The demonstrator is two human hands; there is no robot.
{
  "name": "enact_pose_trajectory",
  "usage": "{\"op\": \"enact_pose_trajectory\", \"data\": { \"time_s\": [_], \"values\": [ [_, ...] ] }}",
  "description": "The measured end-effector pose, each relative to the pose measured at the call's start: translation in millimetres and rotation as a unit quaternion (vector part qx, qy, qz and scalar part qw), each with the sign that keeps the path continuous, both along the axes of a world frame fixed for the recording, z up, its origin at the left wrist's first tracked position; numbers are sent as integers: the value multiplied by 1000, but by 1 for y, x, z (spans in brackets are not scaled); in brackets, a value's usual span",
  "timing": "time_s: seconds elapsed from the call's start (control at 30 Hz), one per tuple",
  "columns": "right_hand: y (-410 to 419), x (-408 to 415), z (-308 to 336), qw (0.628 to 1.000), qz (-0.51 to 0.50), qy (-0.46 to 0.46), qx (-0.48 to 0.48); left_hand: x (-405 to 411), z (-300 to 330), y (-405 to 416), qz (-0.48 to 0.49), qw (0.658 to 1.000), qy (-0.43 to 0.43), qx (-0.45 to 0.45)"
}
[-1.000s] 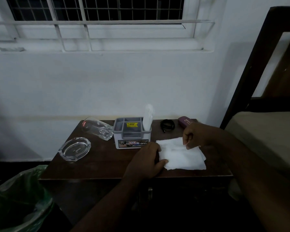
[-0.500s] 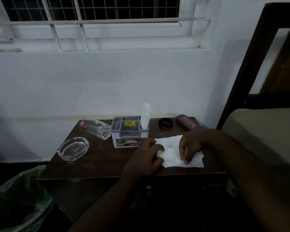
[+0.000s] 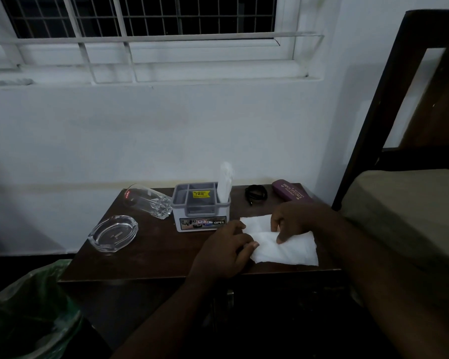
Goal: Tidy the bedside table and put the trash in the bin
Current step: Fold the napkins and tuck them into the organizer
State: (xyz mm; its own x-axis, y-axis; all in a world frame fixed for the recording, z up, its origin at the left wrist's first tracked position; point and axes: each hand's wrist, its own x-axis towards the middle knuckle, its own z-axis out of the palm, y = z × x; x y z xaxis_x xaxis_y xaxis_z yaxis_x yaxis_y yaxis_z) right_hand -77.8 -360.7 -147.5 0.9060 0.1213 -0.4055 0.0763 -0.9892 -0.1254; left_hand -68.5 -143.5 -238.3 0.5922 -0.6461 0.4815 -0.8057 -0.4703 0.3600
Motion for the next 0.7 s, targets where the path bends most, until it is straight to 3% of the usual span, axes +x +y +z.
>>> {"op": "enact_pose_trajectory", "data": {
  "time_s": [0.17, 0.27, 0.37, 0.57, 0.63, 0.7],
  "values": [
    [-3, 3, 6, 995, -29, 6, 92, -2, 4, 0, 5, 999, 25, -24],
    [-5, 0, 17, 981, -46, 4, 188, -4, 8, 3, 6, 988, 113, -104],
    [-4, -2, 24, 960, -43, -21, 277, -7, 14, 2, 29, 946, 253, -202],
    [4, -4, 30, 908, -44, -148, 389, -5, 42, -6, 58, 879, 320, -349],
    [14, -8, 37, 902, -31, -202, 379, -5, 56, -5, 53, 848, 360, -385],
    [28, -16, 46, 916, 9, -260, 305, -4, 73, -3, 59, 815, 404, -412]
  ]
}}
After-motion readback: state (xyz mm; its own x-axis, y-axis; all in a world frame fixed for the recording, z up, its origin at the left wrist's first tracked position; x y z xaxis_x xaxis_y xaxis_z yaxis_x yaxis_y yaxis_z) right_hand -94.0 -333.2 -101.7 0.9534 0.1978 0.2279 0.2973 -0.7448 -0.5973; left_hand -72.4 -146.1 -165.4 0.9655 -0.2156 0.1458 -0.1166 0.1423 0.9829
